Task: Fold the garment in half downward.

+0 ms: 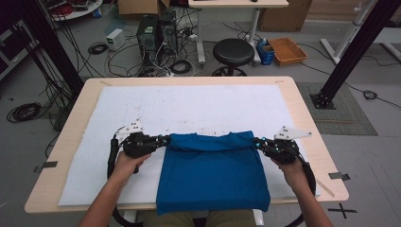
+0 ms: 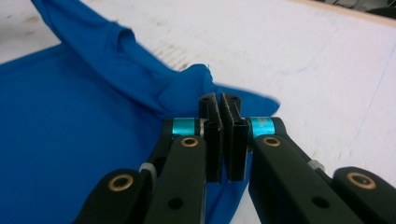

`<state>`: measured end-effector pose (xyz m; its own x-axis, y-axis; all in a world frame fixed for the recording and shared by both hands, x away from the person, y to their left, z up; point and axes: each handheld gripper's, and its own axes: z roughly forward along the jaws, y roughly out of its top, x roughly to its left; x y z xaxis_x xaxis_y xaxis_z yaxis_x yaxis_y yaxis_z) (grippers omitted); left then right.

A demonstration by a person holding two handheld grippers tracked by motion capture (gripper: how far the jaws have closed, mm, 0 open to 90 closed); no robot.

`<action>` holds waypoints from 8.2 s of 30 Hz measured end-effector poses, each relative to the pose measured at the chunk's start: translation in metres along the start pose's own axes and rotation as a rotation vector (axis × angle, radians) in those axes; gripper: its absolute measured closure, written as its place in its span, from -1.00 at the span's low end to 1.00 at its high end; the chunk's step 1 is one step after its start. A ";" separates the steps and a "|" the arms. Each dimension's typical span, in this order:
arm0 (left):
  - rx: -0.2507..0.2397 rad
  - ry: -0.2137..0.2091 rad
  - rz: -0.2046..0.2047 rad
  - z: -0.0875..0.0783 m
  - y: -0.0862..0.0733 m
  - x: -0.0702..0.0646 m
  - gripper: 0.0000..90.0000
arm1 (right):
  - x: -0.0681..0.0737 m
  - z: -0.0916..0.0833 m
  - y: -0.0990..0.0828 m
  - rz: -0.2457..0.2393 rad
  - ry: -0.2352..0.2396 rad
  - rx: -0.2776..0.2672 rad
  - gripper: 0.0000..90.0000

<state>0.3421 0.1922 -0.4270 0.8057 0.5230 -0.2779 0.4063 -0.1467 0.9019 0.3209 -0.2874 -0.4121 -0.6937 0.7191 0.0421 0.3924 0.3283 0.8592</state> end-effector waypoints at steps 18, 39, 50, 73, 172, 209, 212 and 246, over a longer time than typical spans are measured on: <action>0.068 0.151 -0.056 -0.010 0.002 -0.004 -0.03 | 0.014 -0.022 -0.021 0.043 0.002 0.054 -0.14; 0.234 0.274 -0.055 0.040 -0.006 0.012 0.85 | -0.017 0.048 -0.004 0.029 -0.072 0.236 0.78; -0.001 0.369 -0.162 0.034 0.008 0.044 0.88 | -0.036 0.073 0.030 0.005 -0.194 0.130 0.84; 0.144 0.237 -0.034 0.052 -0.003 0.010 0.78 | -0.017 0.077 0.014 0.026 0.006 0.199 0.92; 0.261 0.338 0.042 0.011 -0.038 -0.049 0.65 | 0.031 0.014 -0.029 -0.091 0.019 0.248 0.86; 0.181 0.101 -0.176 -0.033 -0.053 -0.072 0.92 | 0.038 -0.037 -0.045 0.018 0.100 0.232 0.91; 0.196 0.087 -0.191 -0.032 -0.053 -0.071 0.92 | 0.039 -0.036 -0.046 0.039 0.106 0.264 0.91; 0.112 0.474 -0.220 0.029 -0.007 0.031 0.94 | -0.035 0.068 0.007 0.125 -0.179 0.215 0.92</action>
<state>0.3767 0.1844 -0.4514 0.4236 0.8698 -0.2529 0.6079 -0.0660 0.7913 0.3893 -0.2689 -0.4426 -0.5226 0.8519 0.0336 0.6000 0.3395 0.7244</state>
